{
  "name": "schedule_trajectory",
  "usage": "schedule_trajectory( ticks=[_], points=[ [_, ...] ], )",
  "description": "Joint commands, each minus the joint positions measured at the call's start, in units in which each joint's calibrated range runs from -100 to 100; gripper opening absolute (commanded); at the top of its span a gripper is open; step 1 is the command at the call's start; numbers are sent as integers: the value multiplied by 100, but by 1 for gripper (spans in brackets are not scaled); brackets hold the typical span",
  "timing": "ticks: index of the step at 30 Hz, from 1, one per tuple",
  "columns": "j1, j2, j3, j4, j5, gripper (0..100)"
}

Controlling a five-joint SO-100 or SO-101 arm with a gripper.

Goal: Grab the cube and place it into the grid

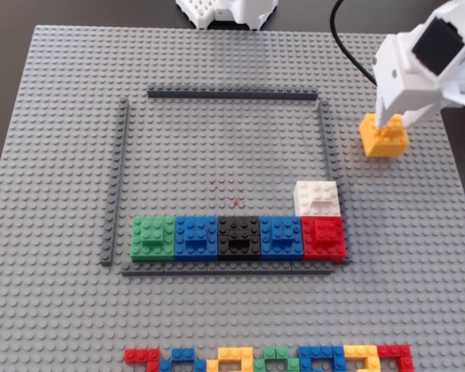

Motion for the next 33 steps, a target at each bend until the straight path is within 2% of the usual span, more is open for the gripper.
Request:
schedule_trajectory(
  ticks=[1, 10, 18, 26, 33],
  points=[
    [88, -936, -475, 193, 83, 5],
    [272, -2294, -285, 379, 376, 4],
    [868, -3524, 531, 354, 840, 4],
    [1848, -3851, 1310, 120, 1270, 4],
    [2099, -3851, 1781, -95, 1382, 4]
  ],
)
